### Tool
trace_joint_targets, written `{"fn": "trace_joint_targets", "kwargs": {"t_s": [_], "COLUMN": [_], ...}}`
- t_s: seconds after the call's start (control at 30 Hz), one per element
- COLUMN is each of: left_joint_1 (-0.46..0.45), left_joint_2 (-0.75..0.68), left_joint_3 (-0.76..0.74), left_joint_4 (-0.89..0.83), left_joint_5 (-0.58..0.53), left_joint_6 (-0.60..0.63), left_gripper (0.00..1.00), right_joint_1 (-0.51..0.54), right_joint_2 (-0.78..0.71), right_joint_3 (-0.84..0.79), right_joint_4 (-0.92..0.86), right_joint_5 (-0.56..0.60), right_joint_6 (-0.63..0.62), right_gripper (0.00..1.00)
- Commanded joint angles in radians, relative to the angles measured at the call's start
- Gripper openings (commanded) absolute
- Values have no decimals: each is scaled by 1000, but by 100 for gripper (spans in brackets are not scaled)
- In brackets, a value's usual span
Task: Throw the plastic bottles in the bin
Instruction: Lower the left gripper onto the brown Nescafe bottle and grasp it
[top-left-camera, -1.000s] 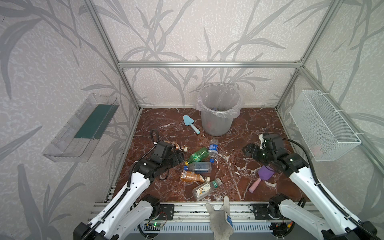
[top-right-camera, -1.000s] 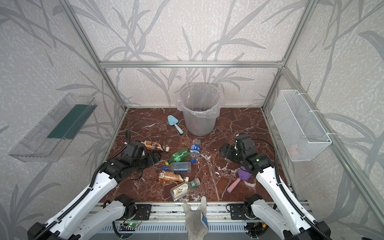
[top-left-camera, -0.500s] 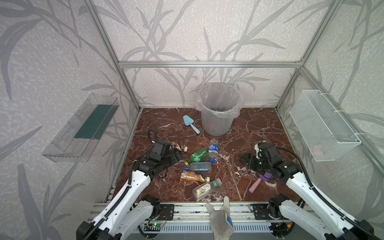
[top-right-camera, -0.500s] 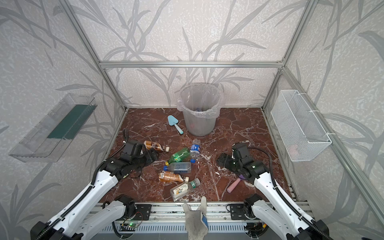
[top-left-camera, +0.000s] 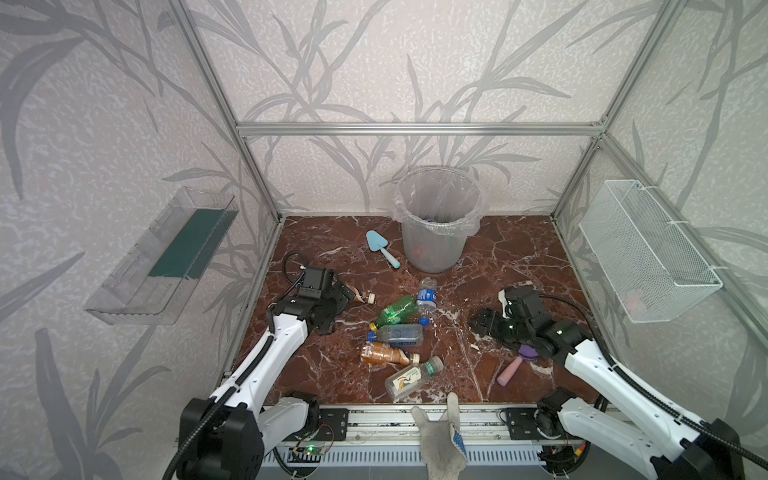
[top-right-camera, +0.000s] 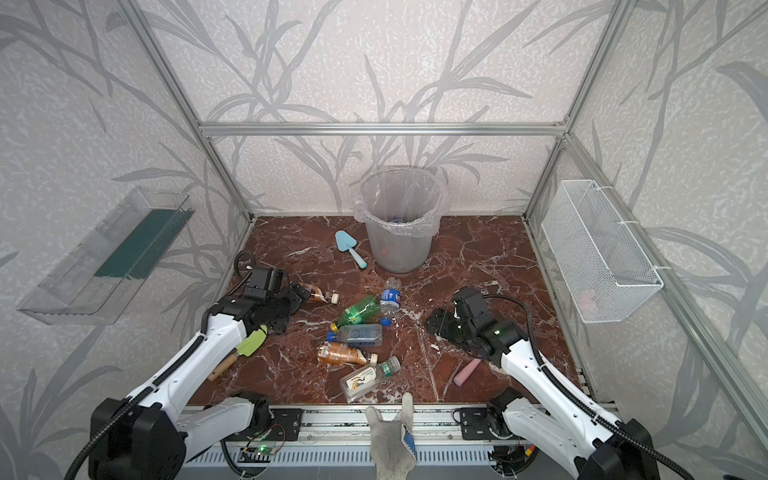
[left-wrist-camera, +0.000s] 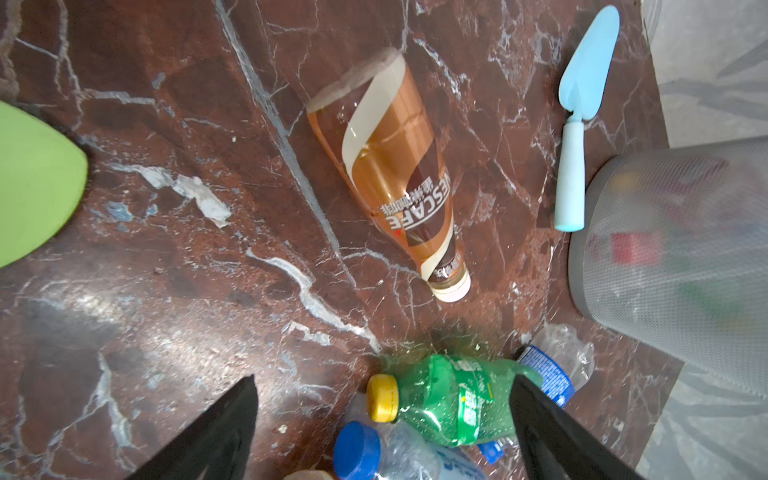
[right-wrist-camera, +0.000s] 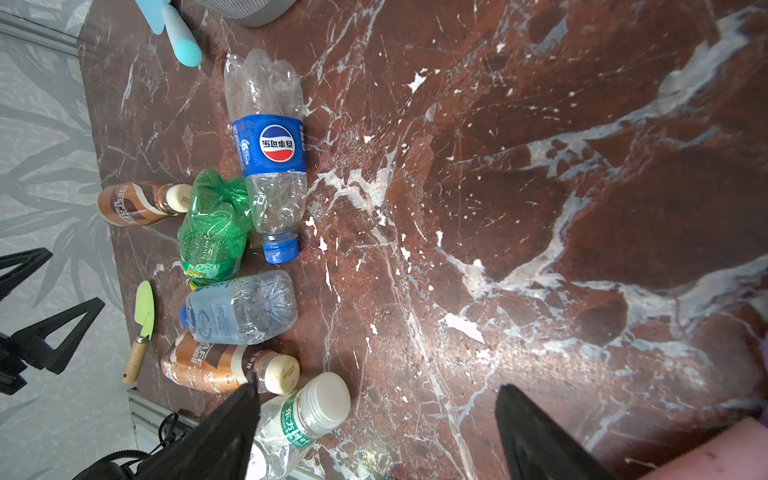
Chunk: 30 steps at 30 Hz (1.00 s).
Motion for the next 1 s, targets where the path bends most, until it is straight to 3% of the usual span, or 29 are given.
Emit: {"fn": "trace_joint_targets", "kwargs": {"t_s": [0.0,0.27,0.53,0.97], "left_joint_1": [14,36,54,61], "left_joint_2": [48,149,254,444], "left_joint_3": [39,49,100,127], "left_joint_4": [49,125,140,237], "left_joint_5": [-19,-79,-115,-41], "left_joint_6": [-125,-278,-314,-357], "left_gripper": [93,94,93,89], "right_joint_1": [7,8,8,9], "right_joint_2": [-2,-10,-28,-52], "right_joint_3": [-12,-15,-24,-34], "right_joint_4": [15,17,15,3], "right_joint_5": [1,-3,-2,8], "right_joint_6": [13,14,15,14], "right_gripper": [89,89,89,89]}}
